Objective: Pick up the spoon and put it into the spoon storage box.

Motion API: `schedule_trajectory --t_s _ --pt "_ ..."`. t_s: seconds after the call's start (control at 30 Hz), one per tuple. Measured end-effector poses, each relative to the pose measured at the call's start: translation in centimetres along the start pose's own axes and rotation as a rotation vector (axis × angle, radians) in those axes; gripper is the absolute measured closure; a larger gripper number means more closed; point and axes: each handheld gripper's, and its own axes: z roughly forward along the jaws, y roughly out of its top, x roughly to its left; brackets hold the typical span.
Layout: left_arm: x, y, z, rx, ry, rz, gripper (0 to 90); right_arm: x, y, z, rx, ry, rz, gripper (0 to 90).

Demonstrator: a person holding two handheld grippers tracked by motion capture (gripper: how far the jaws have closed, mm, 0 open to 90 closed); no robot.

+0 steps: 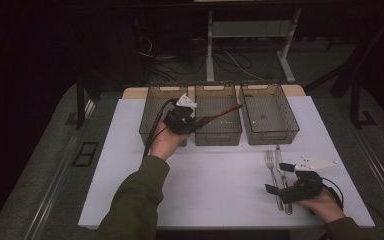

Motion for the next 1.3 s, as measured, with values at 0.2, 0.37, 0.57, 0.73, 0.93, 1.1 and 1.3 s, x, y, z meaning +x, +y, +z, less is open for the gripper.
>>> schedule_trajectory --t_s 0.2,0.37,0.57,0.73,0.93,1.1,1.3 --pt "0.9 0.5 1.2 0.015 0.045 -0.033 77.8 0.0 0.0 -0.1 -0.003 0.000 -0.002 0.2" --pt "1.4 0.5 2.3 0.020 0.070 -0.072 77.8 0.0 0.0 0.0 -0.001 0.002 0.000 0.2" --pt "1.8 0.5 3.5 0.058 0.101 -0.085 77.7 0.0 0.0 0.0 -0.002 0.002 -0.002 0.2" --pt "2.0 0.6 4.2 0.076 0.115 -0.089 77.7 0.0 0.0 0.0 -0.001 0.003 -0.001 0.2" --pt "1.7 1.0 5.0 0.103 0.134 -0.085 77.7 -0.1 0.0 -0.1 -0.003 0.004 -0.002 0.2" --pt "1.6 0.9 5.5 0.127 0.142 -0.091 77.7 -0.1 0.0 -0.1 -0.003 0.006 -0.003 0.2" --pt "1.4 0.9 5.8 0.121 0.125 -0.090 73.2 -0.1 0.0 -0.1 -0.006 0.006 -0.002 0.3"
